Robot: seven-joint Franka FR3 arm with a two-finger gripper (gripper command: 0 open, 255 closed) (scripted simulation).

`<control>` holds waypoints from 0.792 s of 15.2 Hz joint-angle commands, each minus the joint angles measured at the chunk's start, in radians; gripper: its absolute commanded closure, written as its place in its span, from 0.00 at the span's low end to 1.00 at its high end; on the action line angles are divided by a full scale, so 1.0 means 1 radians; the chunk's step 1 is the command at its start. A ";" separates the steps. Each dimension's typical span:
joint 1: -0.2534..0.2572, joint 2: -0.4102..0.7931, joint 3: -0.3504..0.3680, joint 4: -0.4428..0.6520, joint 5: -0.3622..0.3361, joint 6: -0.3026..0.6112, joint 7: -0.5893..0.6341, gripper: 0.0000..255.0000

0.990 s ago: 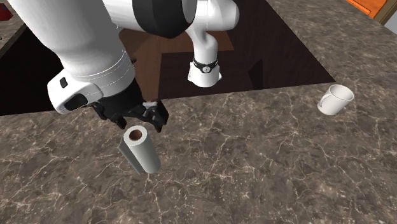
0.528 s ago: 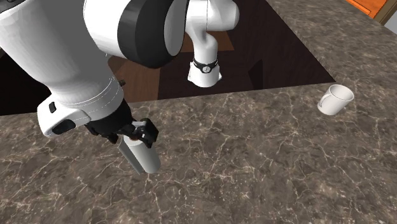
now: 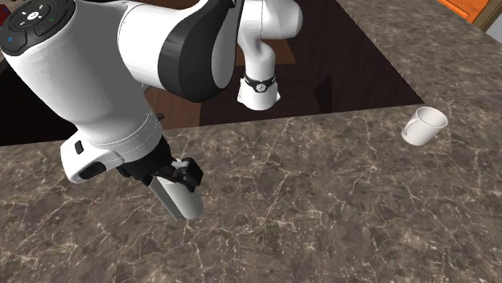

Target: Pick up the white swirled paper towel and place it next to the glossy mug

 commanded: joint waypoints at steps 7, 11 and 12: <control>0.000 0.000 0.000 0.000 0.000 0.000 0.000 1.00; 0.000 0.000 0.000 0.000 0.000 0.000 0.000 1.00; 0.000 0.000 0.000 0.000 0.000 0.000 0.000 1.00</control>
